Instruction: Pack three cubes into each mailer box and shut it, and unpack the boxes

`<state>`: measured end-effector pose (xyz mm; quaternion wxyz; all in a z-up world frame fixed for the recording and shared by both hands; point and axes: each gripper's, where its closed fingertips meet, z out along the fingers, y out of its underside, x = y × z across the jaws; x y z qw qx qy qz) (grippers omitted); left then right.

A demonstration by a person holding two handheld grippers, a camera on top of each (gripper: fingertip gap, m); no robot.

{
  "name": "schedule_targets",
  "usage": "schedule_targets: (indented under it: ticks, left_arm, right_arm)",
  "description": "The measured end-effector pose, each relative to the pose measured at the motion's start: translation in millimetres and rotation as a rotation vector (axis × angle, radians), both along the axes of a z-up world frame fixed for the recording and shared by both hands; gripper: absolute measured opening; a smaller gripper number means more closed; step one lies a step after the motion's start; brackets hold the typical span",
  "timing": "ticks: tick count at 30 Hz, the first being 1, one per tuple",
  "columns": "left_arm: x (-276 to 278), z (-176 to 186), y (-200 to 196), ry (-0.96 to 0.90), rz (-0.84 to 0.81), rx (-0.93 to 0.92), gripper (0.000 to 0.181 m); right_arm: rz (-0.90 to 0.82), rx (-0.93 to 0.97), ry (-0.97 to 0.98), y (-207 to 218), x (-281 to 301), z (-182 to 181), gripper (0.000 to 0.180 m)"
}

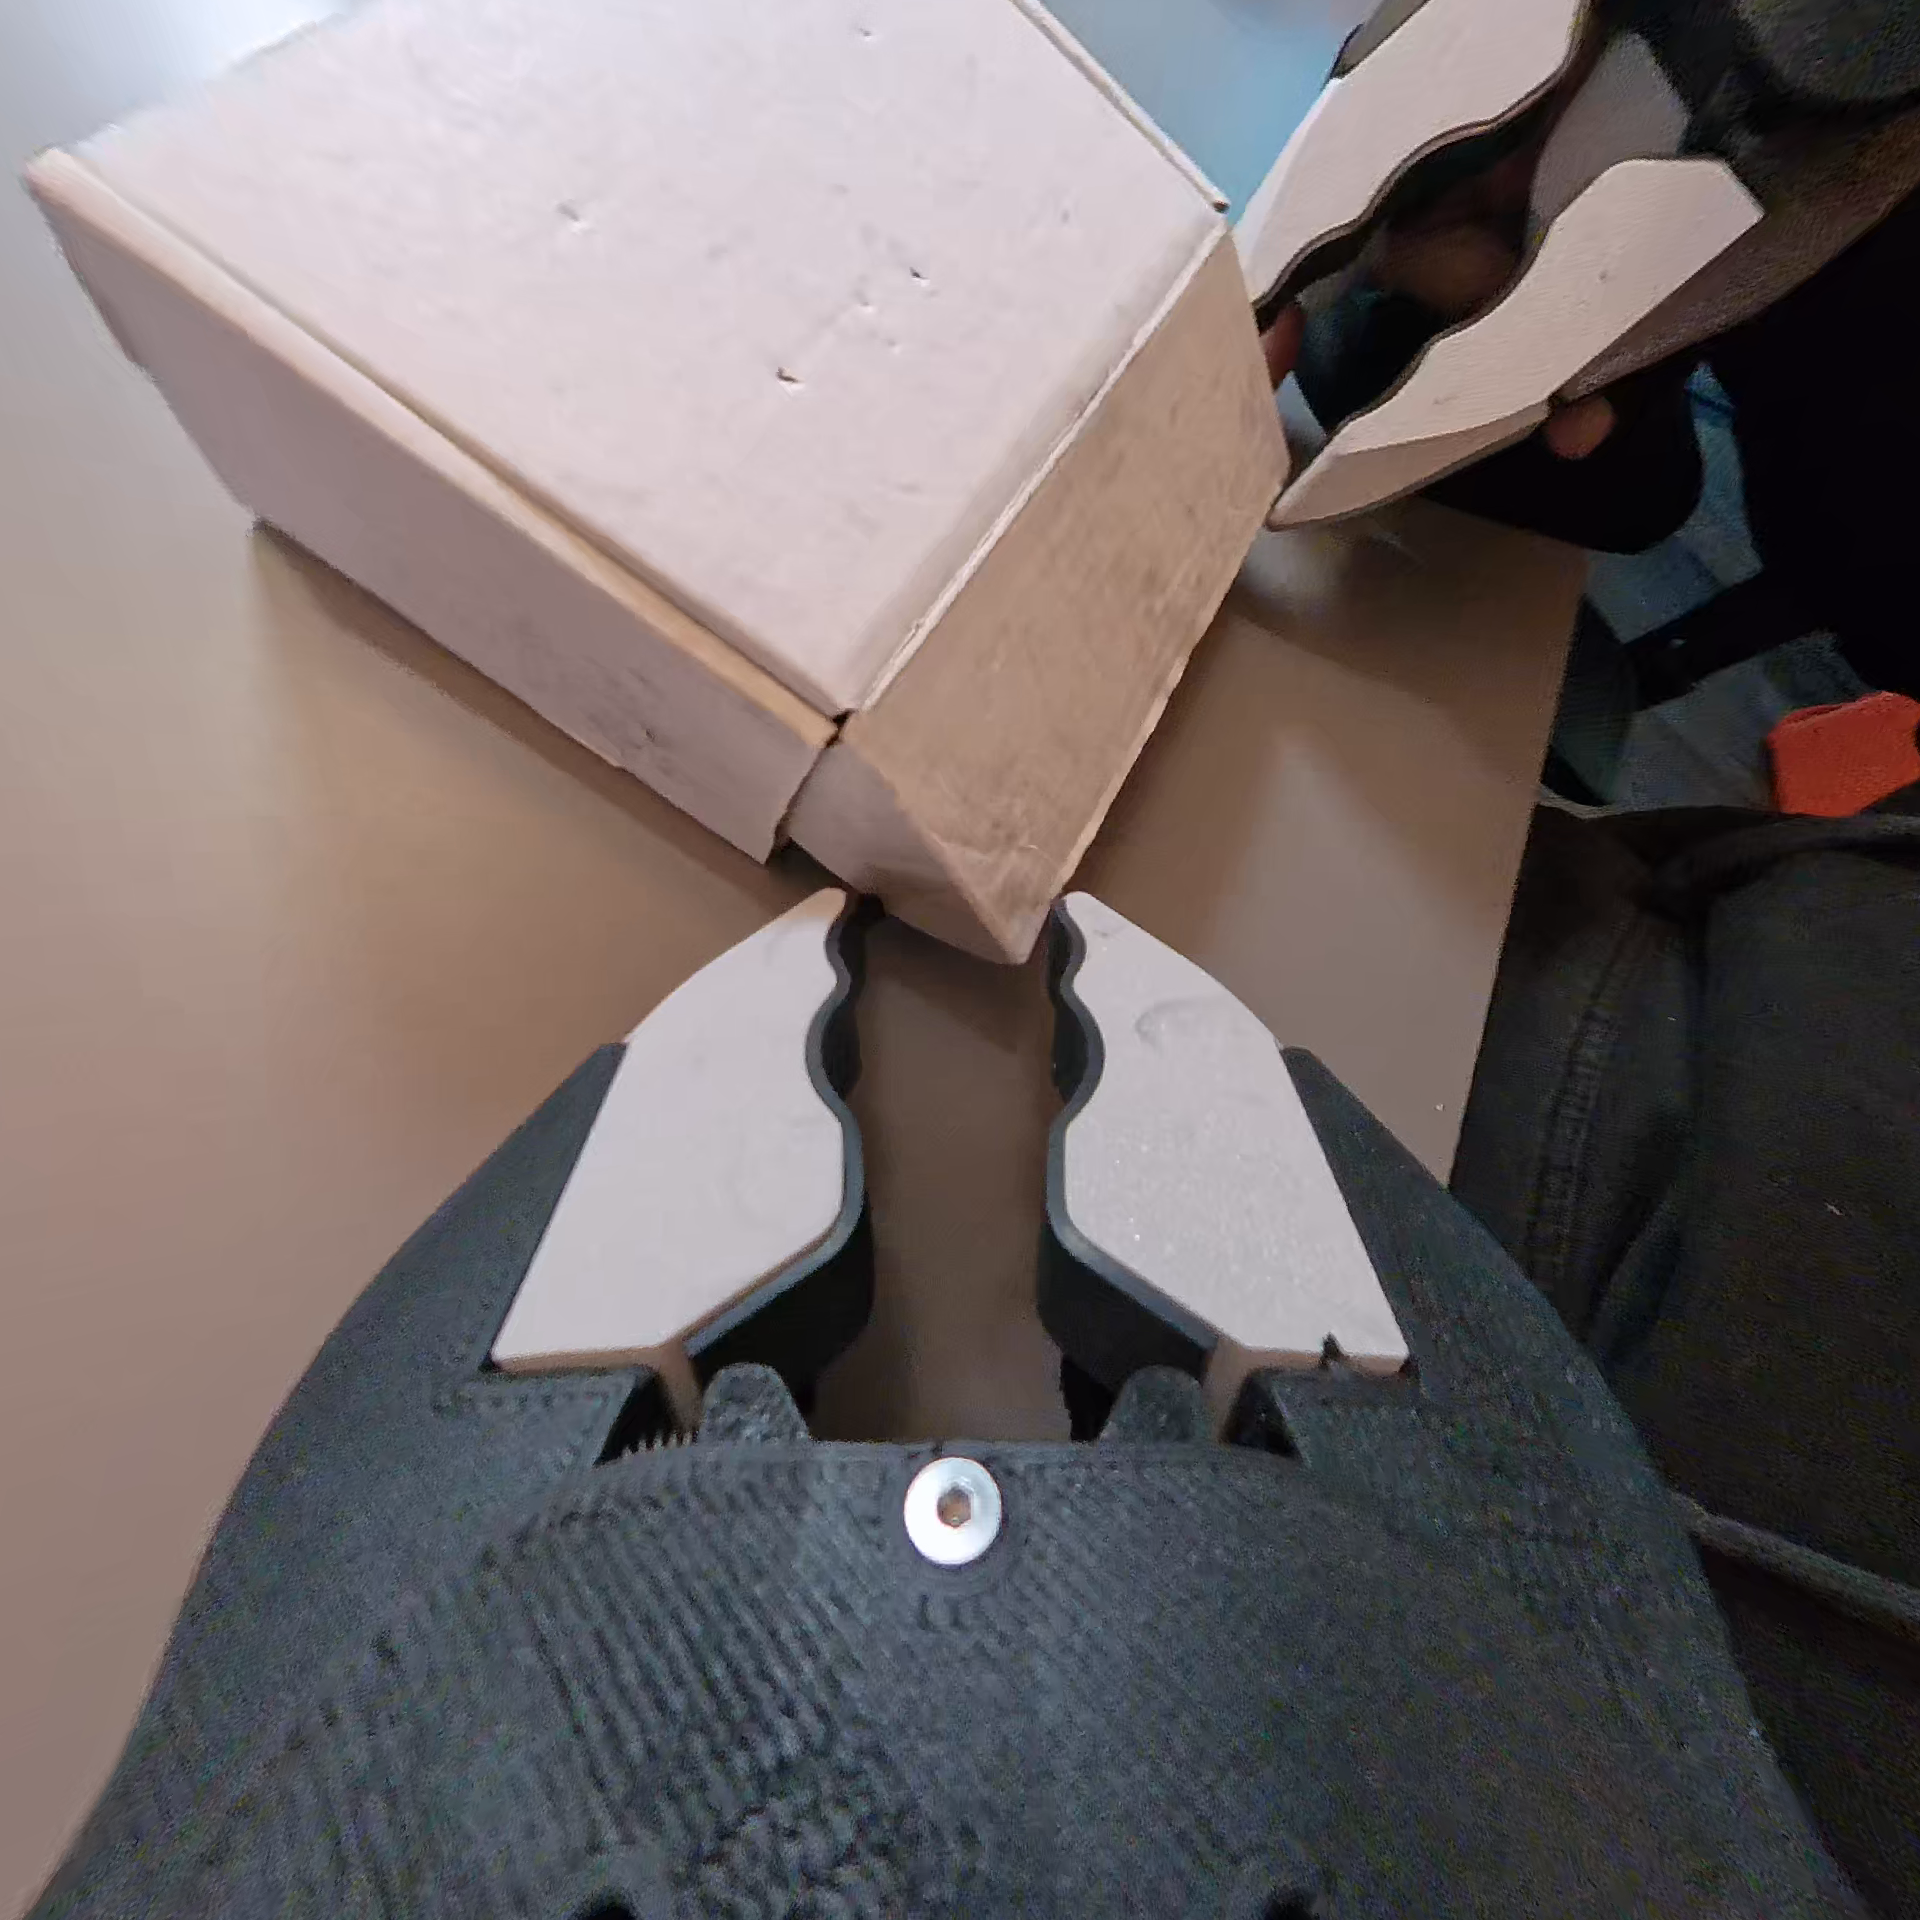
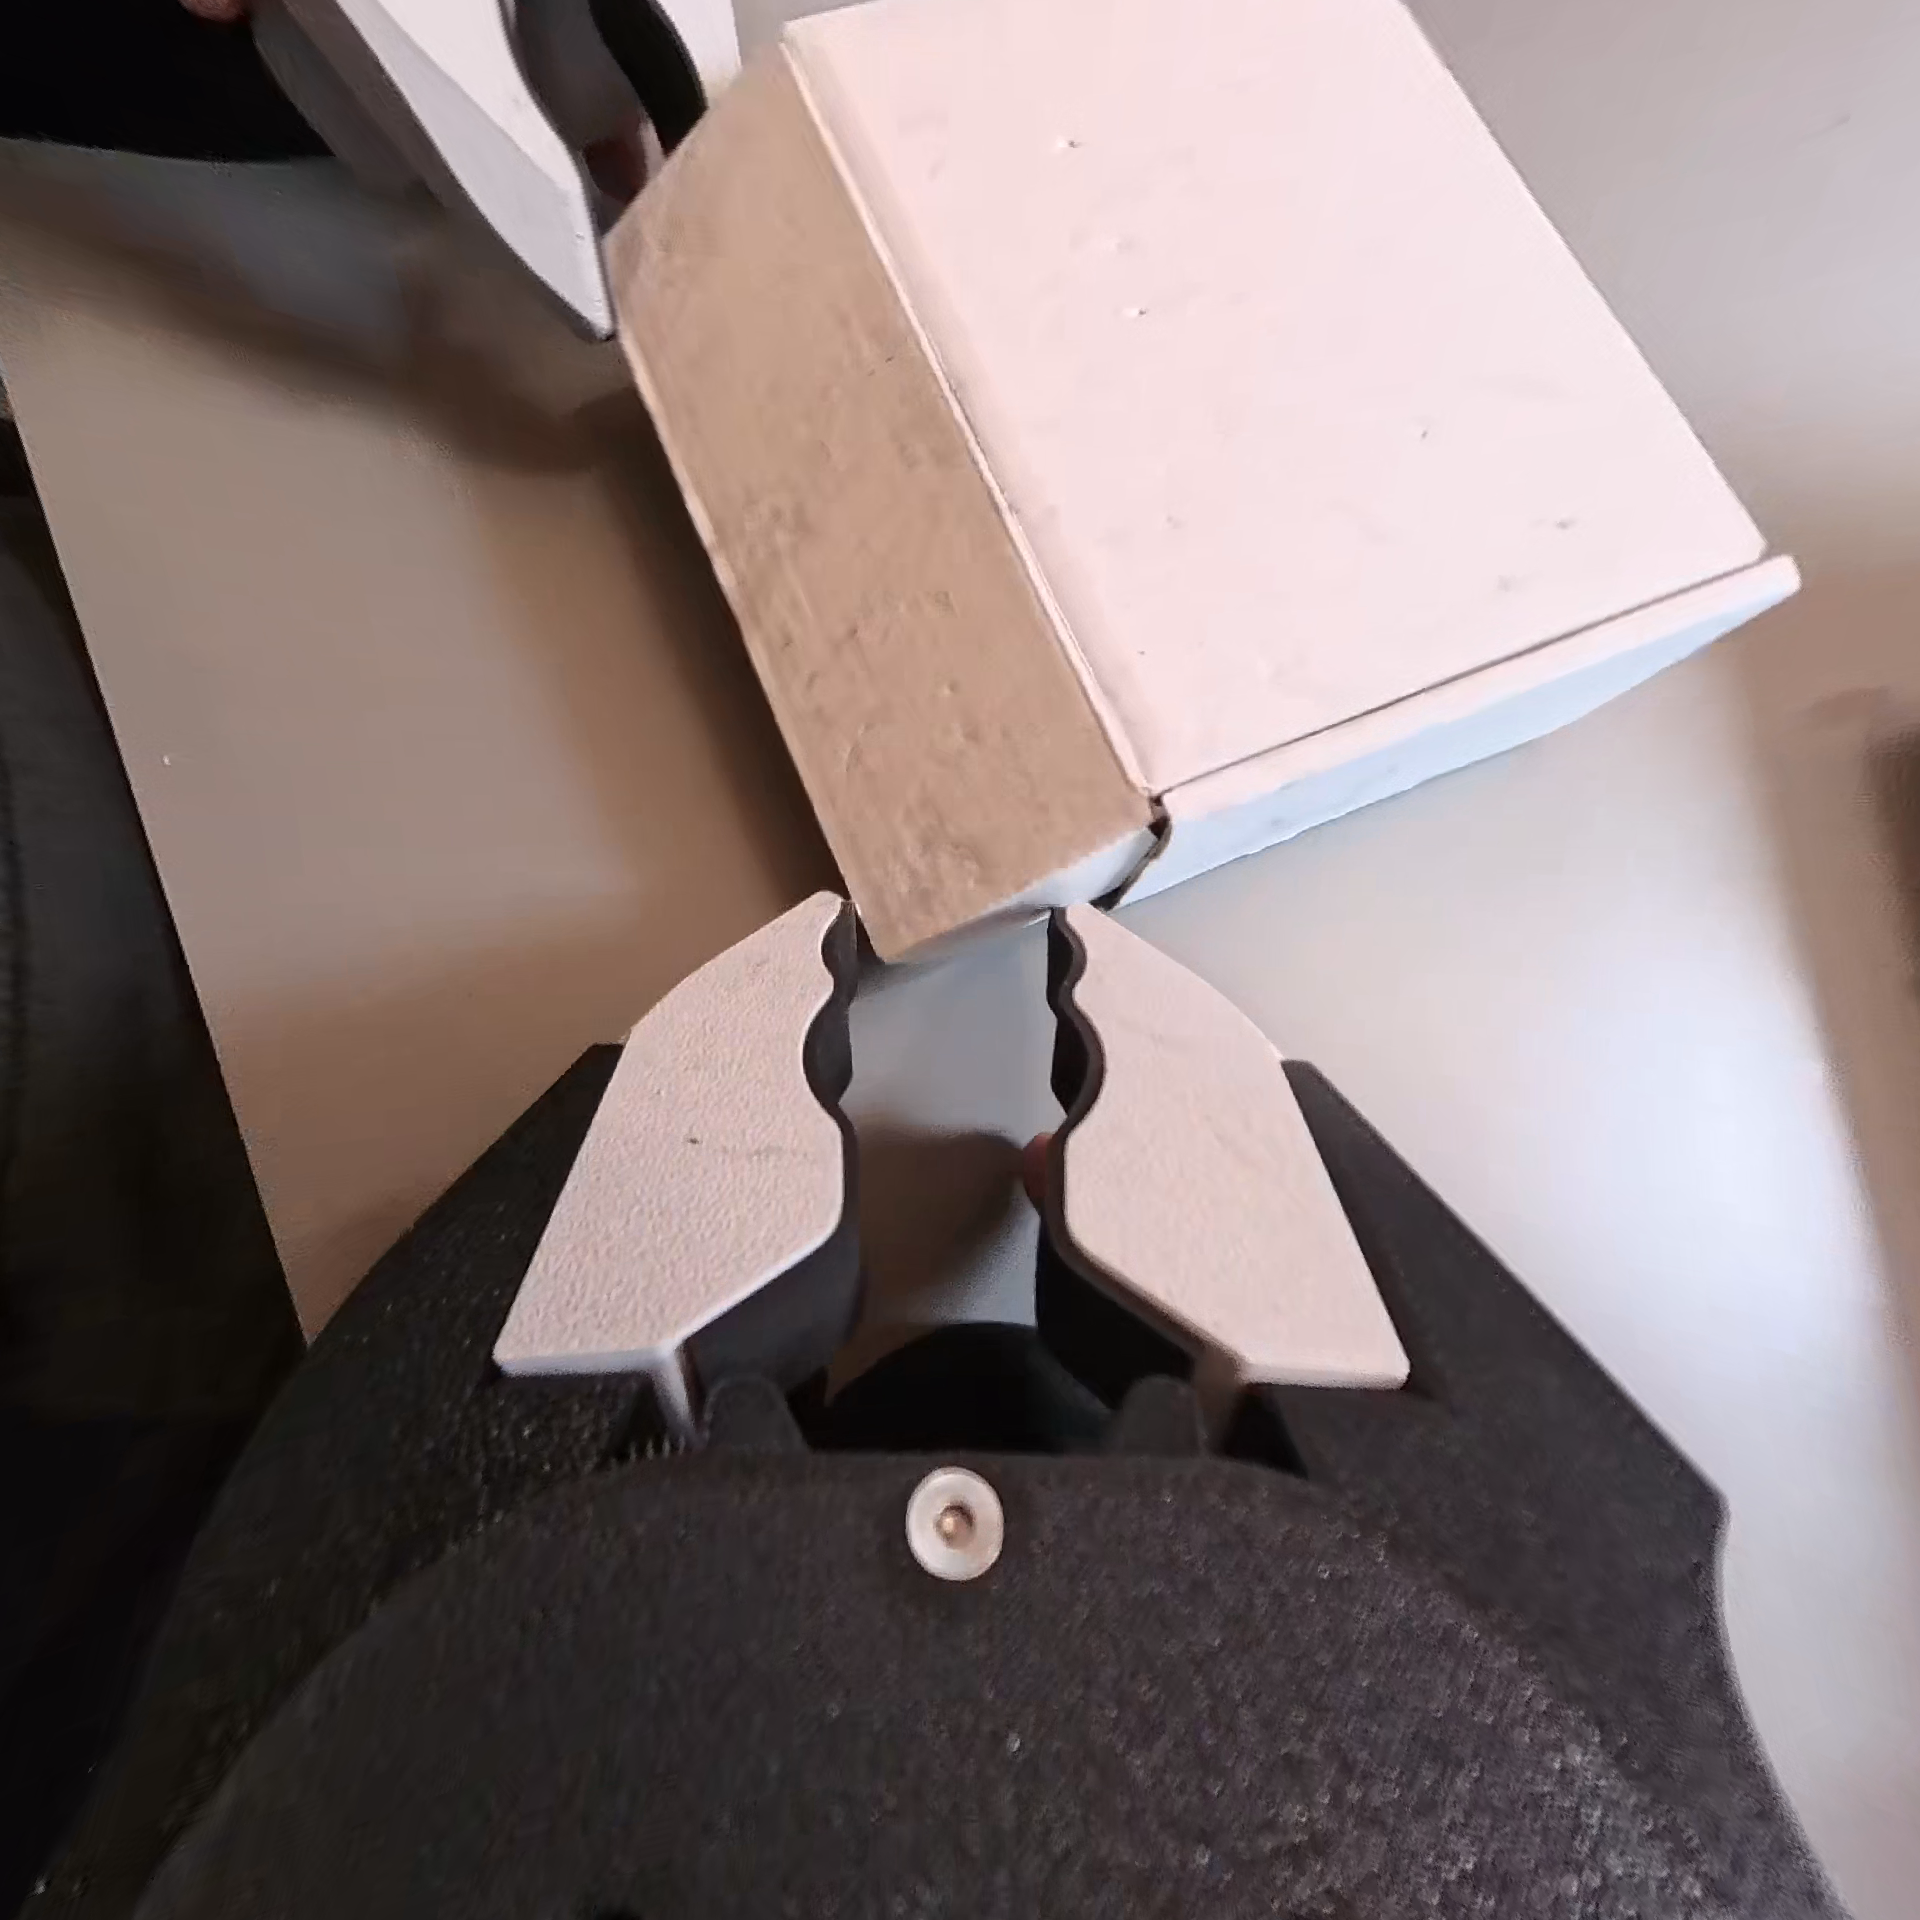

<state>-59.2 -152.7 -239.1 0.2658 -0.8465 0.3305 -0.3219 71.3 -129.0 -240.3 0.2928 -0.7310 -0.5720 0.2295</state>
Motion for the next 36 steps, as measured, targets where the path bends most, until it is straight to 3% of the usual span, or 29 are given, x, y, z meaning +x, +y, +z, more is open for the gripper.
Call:
schedule_targets:
  ticks: [1,5,13,19,24,28,36]
  left_arm:
    - [-2.6,0.4,2.0,0.014,0.007,0.015,0.031]
    - [-13.5,2.2,6.7,0.078,-0.011,0.079,0.044]
    - [-10.4,-6.4,24.6,0.112,-0.222,0.113,0.075]
    - [-6.6,-21.1,47.5,0.228,-0.264,0.310,0.057]
    - [-9.1,-19.1,58.2,0.220,-0.224,0.394,0.044]
    - [-12.4,-16.5,69.5,0.315,-0.190,0.521,0.033]
    - [-12.9,-17.1,66.6,0.288,-0.180,0.461,0.034]
  right_arm:
    - [0.007,-0.004,0.004,0.0,0.0,1.4,0.035]
    - [0.014,0.002,0.012,8.1,5.1,8.0,0.043]
    - [0.106,-0.123,-0.007,18.5,-2.4,0.9,0.060]
    - [0.161,-0.002,-0.031,38.9,-3.1,-5.5,0.040]
    - [0.182,0.137,-0.038,45.4,-5.0,-5.9,0.031]
    - [0.176,0.230,-0.049,49.1,-6.5,-6.7,0.023]
    - [0.138,0.234,-0.058,49.4,-4.8,-7.4,0.021]
